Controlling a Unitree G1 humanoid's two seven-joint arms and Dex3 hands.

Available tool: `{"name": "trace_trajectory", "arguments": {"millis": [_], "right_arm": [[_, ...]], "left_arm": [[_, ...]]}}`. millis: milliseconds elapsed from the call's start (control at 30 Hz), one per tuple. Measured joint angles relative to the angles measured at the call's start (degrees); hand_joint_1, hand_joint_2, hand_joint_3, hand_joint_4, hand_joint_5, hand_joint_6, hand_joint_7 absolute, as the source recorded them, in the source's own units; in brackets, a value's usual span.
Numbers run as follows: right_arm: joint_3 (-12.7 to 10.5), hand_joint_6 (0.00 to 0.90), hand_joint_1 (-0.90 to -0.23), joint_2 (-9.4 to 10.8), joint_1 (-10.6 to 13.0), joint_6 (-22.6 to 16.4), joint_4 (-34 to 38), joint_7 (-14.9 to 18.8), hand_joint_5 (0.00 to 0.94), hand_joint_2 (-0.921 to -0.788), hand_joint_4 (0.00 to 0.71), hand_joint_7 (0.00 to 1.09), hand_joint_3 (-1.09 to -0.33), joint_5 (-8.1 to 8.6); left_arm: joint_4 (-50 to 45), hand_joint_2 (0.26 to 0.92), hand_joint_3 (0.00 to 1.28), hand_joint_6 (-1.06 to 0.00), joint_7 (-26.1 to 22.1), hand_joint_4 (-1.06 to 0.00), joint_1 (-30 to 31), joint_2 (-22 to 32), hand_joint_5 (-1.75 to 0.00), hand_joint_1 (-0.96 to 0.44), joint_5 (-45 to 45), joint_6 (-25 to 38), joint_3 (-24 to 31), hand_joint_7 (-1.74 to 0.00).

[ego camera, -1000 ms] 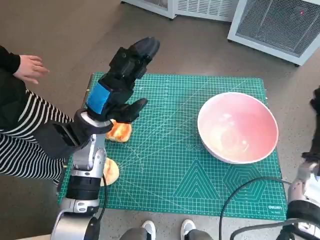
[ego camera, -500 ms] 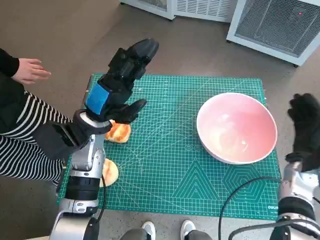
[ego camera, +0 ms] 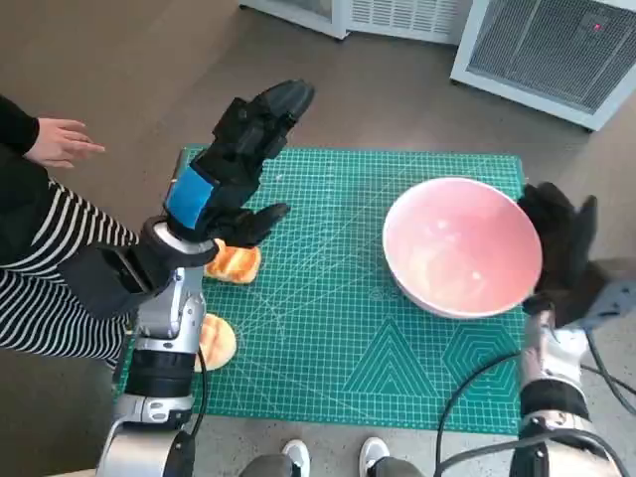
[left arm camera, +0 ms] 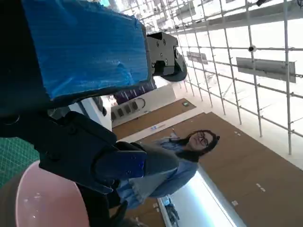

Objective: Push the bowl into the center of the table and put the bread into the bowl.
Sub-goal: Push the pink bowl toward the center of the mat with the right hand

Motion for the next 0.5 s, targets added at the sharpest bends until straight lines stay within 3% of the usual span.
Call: {"name": "trace_trajectory", "arguments": {"millis": [500], "right_arm": [[1.7,0.038,-0.652,3.9,-2.1,0.8,0.2,1.8,0.001,-0.921,0.073,0.33,-0.768,-1.05]], "left_arm": [[0.4,0.921,0.32,0.00,0.2,-0.01,0.9,0.7,-0.16,-0.70,0.3,-1.4,0.6,-0.48]]}}
